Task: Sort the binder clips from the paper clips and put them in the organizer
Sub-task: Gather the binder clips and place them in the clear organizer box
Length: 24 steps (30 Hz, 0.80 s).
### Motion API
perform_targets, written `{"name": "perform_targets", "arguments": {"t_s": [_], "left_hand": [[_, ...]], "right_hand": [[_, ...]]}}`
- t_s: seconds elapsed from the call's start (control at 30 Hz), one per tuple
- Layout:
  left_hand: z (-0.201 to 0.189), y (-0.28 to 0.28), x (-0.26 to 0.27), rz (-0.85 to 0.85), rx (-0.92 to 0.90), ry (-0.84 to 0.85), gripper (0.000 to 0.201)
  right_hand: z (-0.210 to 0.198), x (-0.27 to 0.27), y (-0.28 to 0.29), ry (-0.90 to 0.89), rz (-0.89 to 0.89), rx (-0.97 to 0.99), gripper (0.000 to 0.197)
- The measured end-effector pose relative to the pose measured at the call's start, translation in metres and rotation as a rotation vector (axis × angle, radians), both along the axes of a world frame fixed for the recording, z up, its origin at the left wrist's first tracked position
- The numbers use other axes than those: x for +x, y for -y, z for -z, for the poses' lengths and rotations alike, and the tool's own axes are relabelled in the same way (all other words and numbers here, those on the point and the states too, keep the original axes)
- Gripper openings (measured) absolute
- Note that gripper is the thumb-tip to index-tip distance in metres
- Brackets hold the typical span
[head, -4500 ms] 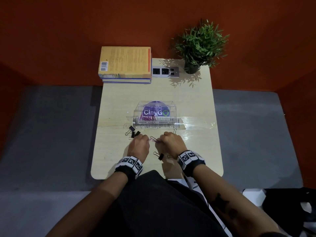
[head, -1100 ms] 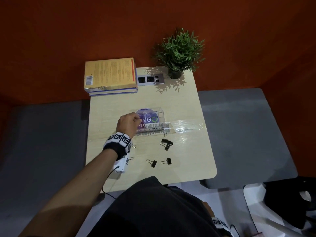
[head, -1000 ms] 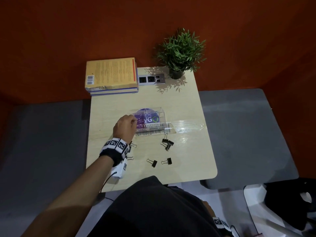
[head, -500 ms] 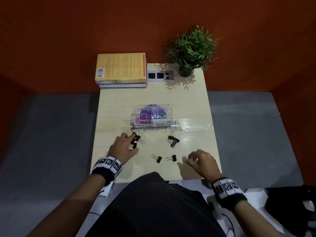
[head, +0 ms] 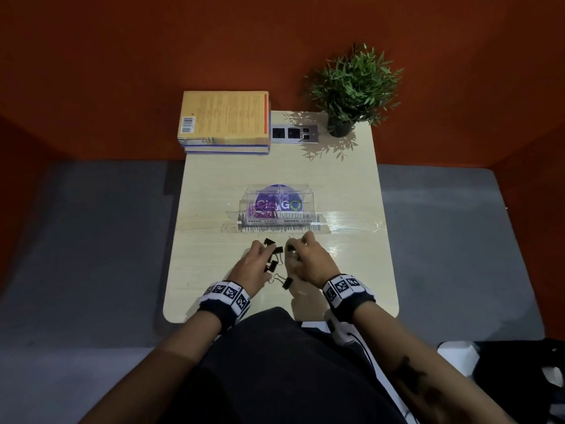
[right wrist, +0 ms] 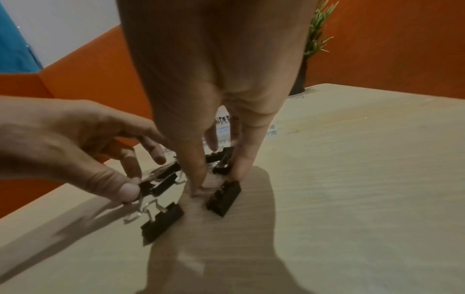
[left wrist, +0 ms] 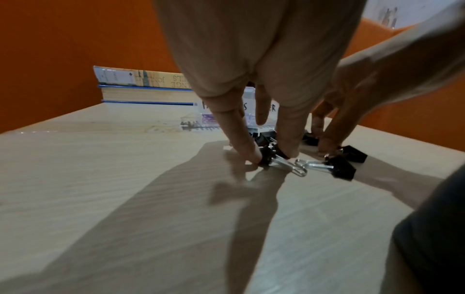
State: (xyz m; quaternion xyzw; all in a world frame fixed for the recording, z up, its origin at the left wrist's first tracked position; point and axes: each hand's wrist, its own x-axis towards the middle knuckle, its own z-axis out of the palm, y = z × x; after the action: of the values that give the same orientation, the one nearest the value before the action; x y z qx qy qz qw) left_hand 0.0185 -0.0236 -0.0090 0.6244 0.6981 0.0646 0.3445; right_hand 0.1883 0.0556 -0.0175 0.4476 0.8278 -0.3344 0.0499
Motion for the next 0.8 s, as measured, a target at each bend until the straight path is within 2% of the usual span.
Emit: {"name": "perform_targets", "arguments": {"t_s": [0.07, 0.13, 0.23, 0.3, 0.37, 0.43, 0.67, 0.8], "left_hand": [[-0.002, -0.001, 0.001, -0.021, 0.032, 0.002, 0.066], [-0.005, -0.002, -0.001, -0.02, 0.045, -0.099, 0.074], [-0.005, -0.004, -0.001, 0.016, -0.07, -0.242, 0.109], [-0.003, -0.007, 0.004, 0.059, -0.114, -0.276, 0.12], [0.0, -0.012, 0.009, 0.1, -0.121, -0.283, 0.117], [0.0, -0.02, 0.011, 0.1, -0.136, -0.252, 0.106], [0.004, -0.041, 0.007, 0.041, -0.044, -0.161, 0.041], [0.001, -0.047, 0.007, 0.027, -0.033, -0.16, 0.037]], "right_hand": [[-0.001, 0.001, 0.001, -0.075, 0.028, -0.017, 0.051], [-0.004, 0.008, 0.001, -0.074, 0.078, 0.034, 0.056], [-0.008, 0.019, 0.001, 0.067, 0.04, 0.014, 0.095], [-0.008, 0.021, 0.005, 0.134, -0.05, 0.007, 0.109], [-0.009, 0.016, 0.007, 0.147, -0.093, 0.042, 0.101], [-0.01, 0.008, 0.004, 0.089, -0.053, 0.034, 0.083], [-0.011, -0.011, -0.012, 0.046, -0.049, 0.039, 0.033], [-0.007, -0.014, -0.013, 0.01, 0.044, 0.039, 0.027]]}}
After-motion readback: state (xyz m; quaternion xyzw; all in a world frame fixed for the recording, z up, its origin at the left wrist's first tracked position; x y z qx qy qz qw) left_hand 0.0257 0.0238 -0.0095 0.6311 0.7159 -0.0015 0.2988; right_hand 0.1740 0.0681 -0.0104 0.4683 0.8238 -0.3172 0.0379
